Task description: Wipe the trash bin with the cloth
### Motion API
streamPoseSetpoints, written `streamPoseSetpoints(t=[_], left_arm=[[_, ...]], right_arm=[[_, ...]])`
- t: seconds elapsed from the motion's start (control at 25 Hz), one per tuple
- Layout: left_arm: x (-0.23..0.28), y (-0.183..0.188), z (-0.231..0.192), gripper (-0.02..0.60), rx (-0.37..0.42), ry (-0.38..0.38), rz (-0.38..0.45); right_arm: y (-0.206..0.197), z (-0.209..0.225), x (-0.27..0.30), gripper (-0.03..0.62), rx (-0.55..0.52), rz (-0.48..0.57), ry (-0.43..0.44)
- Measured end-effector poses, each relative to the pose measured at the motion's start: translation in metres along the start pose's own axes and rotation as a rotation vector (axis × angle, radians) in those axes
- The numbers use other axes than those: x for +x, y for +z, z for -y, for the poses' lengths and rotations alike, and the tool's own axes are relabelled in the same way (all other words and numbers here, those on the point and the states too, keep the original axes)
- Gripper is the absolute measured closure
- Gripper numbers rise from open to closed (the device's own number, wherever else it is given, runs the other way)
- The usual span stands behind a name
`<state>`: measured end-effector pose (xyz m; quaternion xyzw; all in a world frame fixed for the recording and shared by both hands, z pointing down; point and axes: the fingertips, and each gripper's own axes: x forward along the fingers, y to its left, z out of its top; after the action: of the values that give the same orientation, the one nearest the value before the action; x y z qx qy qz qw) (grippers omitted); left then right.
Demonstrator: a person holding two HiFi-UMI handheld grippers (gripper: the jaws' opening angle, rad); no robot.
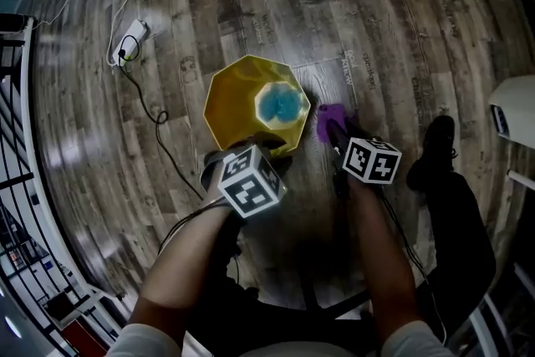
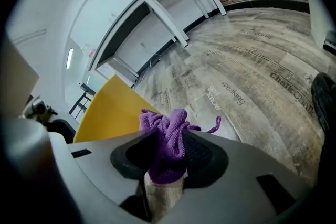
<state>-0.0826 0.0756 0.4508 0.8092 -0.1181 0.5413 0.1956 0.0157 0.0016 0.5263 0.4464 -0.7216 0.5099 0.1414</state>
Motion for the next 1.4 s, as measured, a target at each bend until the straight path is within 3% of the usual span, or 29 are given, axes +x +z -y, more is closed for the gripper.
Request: streamPoseSetpoints(t=[0.4,0.72,1.04,1.4], left_arm=[[0.01,-0.018,-0.007,0.493,-0.016,0.025,-0.062],[0.013,-0.01,-0.003,0.54,-0.038,-0.008,-0.041],[0.014,-0.006,-0.002,0.541,-0.055,-0.027,-0.034],[0.014,-0.004,-0.002,0.541,-0.065,-0.033,-0.028]], right_arm=[[0.006,-0.049,-0.048,0.45,0.174,0.088,0.155],[0.016,-0.09,-0.067,0.45,0.155,0.122,0.29],[0.004,-0.085,-0.047,0.45,0.136,0.064,0.301],[-0.012,-0.061,-0.018,0.45,0.119,0.006,0.241]])
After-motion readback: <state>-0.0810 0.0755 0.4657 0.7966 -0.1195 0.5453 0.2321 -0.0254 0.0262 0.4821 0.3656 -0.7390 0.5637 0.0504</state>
